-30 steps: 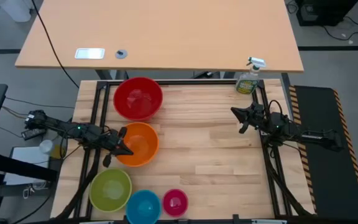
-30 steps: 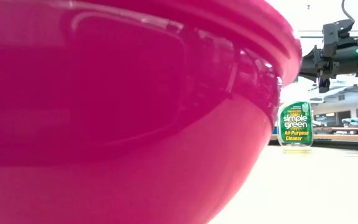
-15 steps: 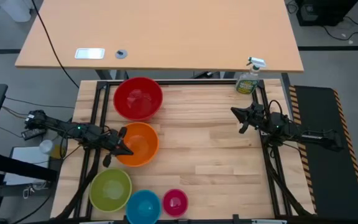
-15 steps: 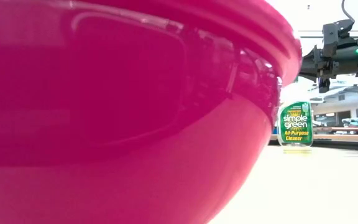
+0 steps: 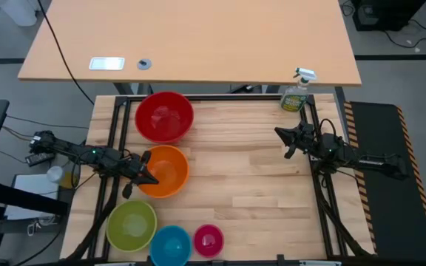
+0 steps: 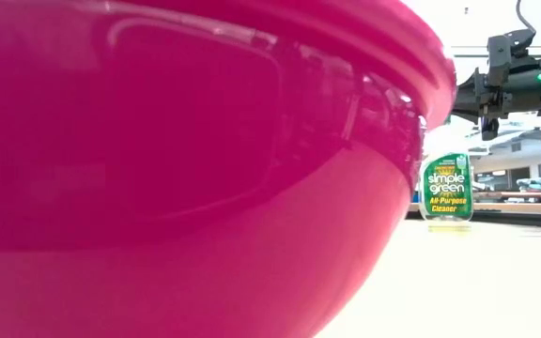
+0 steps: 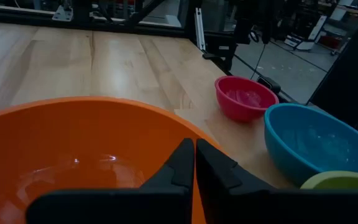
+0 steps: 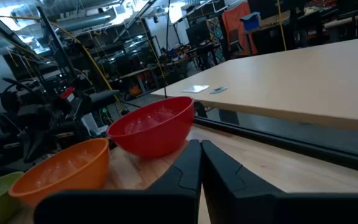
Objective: Nest bowls inside each other by size order
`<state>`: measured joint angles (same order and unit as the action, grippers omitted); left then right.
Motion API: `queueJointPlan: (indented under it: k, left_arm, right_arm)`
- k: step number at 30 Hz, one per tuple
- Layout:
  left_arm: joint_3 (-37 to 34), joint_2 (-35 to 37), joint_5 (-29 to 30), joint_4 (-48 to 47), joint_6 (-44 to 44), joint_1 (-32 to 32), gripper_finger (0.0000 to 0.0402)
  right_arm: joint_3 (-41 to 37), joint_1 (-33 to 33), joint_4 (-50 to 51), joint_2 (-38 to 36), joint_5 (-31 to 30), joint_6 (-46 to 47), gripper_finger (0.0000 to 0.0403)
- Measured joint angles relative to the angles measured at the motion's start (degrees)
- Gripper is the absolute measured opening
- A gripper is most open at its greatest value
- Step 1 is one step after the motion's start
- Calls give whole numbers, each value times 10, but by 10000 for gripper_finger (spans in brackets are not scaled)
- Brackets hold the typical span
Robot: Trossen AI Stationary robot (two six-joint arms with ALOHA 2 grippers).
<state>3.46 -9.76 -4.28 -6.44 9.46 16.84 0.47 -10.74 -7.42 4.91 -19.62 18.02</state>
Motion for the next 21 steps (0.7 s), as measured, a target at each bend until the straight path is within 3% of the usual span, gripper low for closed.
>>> queueJointPlan:
  k: [5,9,12,21]
  left_arm:
    - [0,0,1,4,-15,0,18]
    - [0,1,16,42,-186,0,18]
    - [0,0,16,52,-238,0,18]
    - [0,0,16,62,-124,0,18]
  right_arm:
    - [0,0,0,0,0,0,19]
    - [0,0,0,0,0,0,19]
    - [0,0,0,0,0,0,19]
    - [0,0,-3,0,0,0,19]
